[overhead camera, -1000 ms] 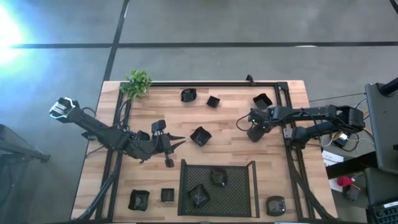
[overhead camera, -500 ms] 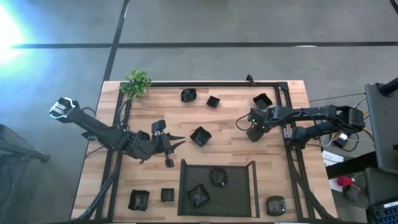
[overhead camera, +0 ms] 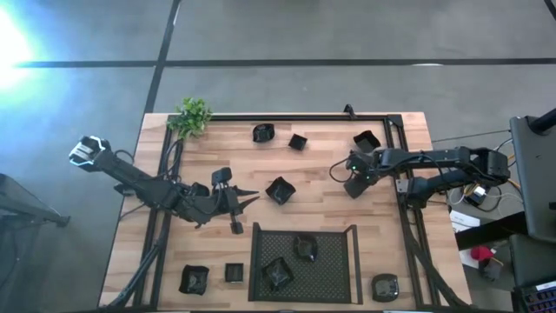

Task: Pick & Place Mini shaped plates
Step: Put the square plate on the shelf

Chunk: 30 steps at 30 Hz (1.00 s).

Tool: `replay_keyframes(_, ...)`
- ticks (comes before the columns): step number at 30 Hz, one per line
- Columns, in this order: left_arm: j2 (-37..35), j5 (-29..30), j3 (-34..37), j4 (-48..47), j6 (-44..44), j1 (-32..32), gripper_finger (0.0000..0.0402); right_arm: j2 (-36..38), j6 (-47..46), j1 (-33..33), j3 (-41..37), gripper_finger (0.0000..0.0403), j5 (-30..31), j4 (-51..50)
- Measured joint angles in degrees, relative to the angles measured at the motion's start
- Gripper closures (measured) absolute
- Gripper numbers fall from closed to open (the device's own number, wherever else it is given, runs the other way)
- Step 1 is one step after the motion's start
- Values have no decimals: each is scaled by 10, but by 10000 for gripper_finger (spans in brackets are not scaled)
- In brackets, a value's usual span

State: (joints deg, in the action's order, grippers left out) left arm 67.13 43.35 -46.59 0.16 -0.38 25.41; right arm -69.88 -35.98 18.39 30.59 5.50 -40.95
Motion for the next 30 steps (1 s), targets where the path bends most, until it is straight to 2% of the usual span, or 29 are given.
replay_keyframes(18, 0, 0, 0, 0, 4, 0, 351, 1, 48, -21, 148, 395, 2, -11)
replay_keyframes(24, 0, 0, 0, 0, 4, 0, 351, 1, 46, -75, 192, 395, 2, -13)
replay_keyframes(30, 0, 0, 0, 0, 4, 0, 351, -12, 27, -166, 237, 395, 5, -22)
